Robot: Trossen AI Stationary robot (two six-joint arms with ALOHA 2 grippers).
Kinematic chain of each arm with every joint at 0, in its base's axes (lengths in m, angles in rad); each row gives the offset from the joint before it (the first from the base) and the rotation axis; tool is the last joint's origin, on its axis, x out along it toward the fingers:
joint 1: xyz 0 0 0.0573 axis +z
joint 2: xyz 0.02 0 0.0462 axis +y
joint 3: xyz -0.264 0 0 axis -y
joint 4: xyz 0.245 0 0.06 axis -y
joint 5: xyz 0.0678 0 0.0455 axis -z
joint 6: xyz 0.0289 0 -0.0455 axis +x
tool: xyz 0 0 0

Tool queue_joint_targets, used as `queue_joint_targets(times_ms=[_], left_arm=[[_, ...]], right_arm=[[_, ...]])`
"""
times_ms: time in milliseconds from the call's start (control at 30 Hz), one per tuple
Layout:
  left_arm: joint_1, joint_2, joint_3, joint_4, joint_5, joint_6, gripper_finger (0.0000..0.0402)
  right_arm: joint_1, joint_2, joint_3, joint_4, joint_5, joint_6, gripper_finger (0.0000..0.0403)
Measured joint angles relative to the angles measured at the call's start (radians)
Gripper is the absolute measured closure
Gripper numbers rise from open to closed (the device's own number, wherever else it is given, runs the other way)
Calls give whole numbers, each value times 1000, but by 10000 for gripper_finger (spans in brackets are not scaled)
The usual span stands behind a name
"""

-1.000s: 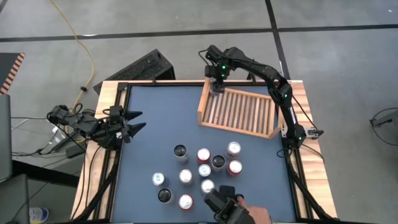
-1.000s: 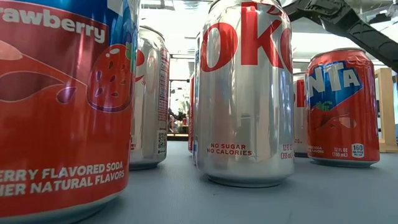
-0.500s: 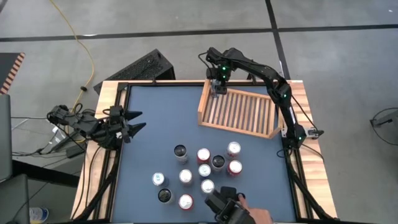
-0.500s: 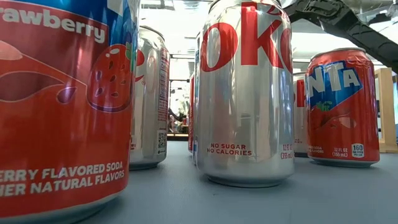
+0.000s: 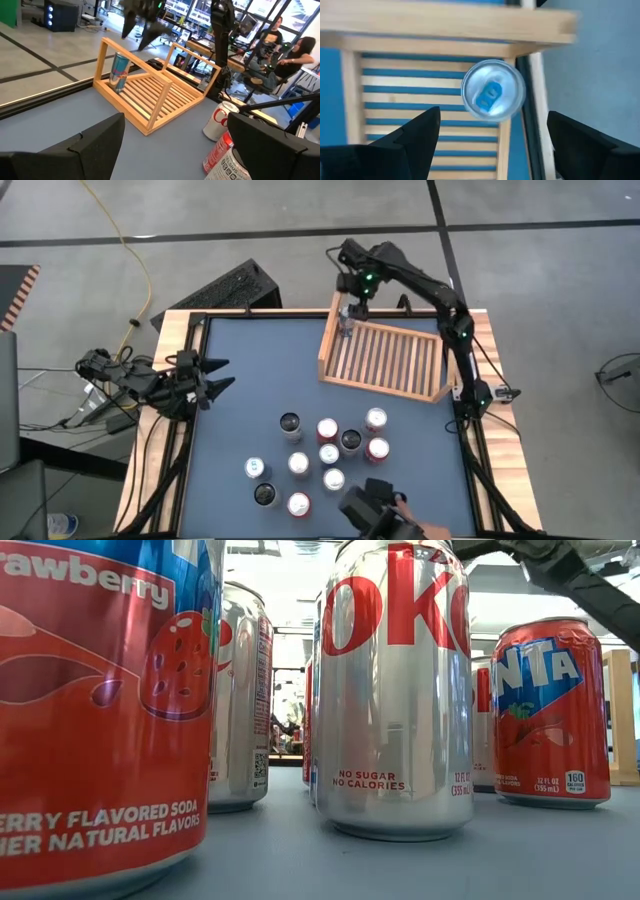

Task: Place canned beverage on shelf
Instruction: Put the right blue soda can on the shelf aligned with the other blue soda can

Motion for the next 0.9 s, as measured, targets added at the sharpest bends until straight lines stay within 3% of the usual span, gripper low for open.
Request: queue_joint_targets(times_ms=[233,500,700,900], left_arm=[[0,0,0,0,74,1,60],[0,0,0,2,145,0,60],[0,12,0,25,192,-2,60],[0,104,1,72,199,-2,60]], right_arm=[[31,-145,-43,-157,-109,185,58],[264,-409,-300,-128,-182,309,58],[553,-621,-544,87,-174,535,58],[811,-720,-774,467,55,636,58]])
